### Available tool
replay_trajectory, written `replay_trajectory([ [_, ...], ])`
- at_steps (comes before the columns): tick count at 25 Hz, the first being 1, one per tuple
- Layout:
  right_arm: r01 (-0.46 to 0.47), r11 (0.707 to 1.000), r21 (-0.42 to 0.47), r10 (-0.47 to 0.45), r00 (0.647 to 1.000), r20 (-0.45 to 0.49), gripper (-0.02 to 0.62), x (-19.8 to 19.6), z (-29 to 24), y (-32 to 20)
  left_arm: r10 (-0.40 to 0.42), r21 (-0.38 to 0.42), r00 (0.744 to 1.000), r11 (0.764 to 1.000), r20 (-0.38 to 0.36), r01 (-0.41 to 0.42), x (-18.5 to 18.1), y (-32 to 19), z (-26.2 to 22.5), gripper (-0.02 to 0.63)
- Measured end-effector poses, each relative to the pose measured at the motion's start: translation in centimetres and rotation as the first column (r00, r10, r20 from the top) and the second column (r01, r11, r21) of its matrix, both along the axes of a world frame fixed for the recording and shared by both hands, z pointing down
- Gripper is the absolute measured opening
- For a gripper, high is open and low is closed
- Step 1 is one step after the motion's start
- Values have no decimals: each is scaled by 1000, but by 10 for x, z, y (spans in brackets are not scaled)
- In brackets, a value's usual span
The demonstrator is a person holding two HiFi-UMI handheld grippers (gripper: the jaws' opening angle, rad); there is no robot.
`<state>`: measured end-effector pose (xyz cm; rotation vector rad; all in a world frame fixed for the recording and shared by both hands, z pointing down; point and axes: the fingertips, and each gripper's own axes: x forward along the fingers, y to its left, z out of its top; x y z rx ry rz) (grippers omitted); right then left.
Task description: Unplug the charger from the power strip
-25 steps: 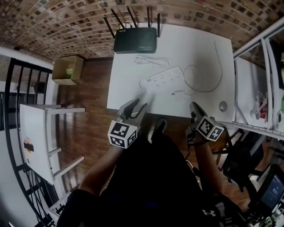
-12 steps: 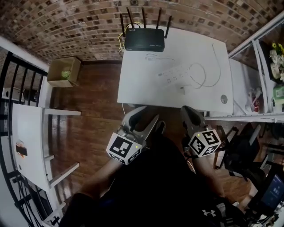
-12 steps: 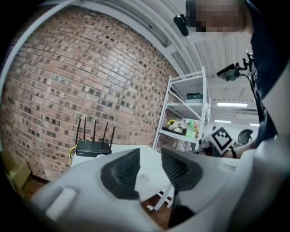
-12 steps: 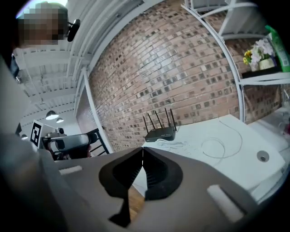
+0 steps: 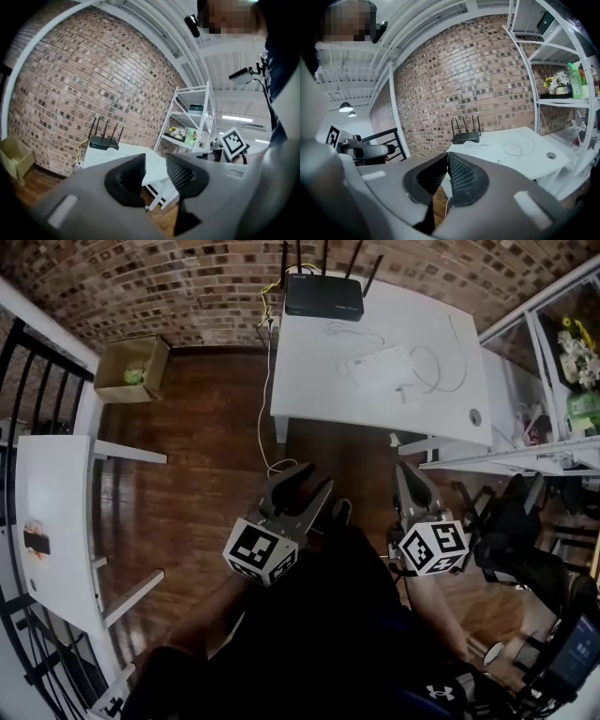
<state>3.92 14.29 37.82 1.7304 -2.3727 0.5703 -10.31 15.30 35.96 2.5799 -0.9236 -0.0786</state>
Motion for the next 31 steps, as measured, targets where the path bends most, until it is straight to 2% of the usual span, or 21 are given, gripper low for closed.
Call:
replay_trajectory([
  [4, -4, 1000, 16, 4, 1000, 5, 11, 2, -2, 16, 4, 23, 1000, 1000, -7, -4, 4, 16, -10, 137],
  [12, 19, 991, 136, -16, 1000, -16, 11, 12, -29, 38, -10, 61, 1000, 998, 18, 9, 25, 37, -25, 135],
  [21, 48, 983, 180, -50, 999, 11, 11, 37, -38, 51, -26, 81, 998, 996, 58, 22, 59, 57, -33, 135],
  [31, 74, 976, 205, -76, 997, 1, 11, 48, -42, 57, -49, 90, 997, 995, 64, 43, 73, 64, -35, 137],
])
